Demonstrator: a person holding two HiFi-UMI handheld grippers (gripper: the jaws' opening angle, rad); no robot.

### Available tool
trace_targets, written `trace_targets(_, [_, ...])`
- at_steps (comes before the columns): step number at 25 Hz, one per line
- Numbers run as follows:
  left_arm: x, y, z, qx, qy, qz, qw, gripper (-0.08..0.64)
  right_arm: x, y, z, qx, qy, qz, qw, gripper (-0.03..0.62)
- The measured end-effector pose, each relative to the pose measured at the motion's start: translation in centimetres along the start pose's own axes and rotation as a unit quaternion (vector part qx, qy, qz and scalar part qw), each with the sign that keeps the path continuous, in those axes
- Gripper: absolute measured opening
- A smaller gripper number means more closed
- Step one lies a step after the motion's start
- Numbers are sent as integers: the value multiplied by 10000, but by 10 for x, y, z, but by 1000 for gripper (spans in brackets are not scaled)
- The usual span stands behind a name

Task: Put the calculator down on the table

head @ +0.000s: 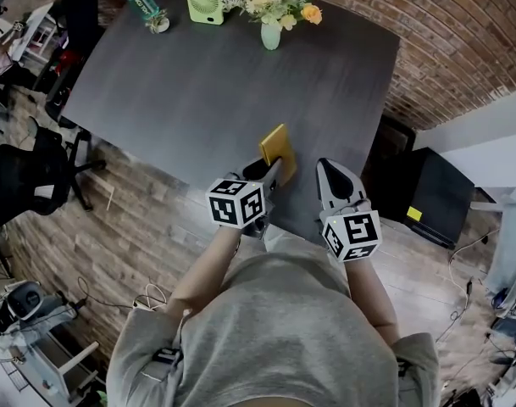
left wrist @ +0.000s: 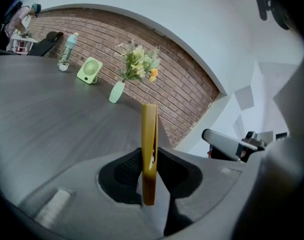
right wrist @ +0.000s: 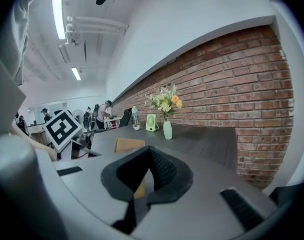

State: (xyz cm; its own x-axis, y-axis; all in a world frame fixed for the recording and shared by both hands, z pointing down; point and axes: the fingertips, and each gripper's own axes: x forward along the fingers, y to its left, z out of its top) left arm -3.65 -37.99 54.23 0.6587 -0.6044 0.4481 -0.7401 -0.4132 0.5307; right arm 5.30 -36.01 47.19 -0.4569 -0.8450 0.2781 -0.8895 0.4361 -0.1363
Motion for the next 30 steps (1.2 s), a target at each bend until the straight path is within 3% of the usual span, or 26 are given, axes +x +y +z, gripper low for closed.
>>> trace_targets(16, [44, 22, -1, 13, 583, 41, 9983, 91, 37, -27, 4, 51, 144, -30, 9999, 2])
trace_targets(30, [57, 38, 2, -142, 742, 148, 9970, 103, 44, -24, 0, 59, 214, 16, 9998, 2])
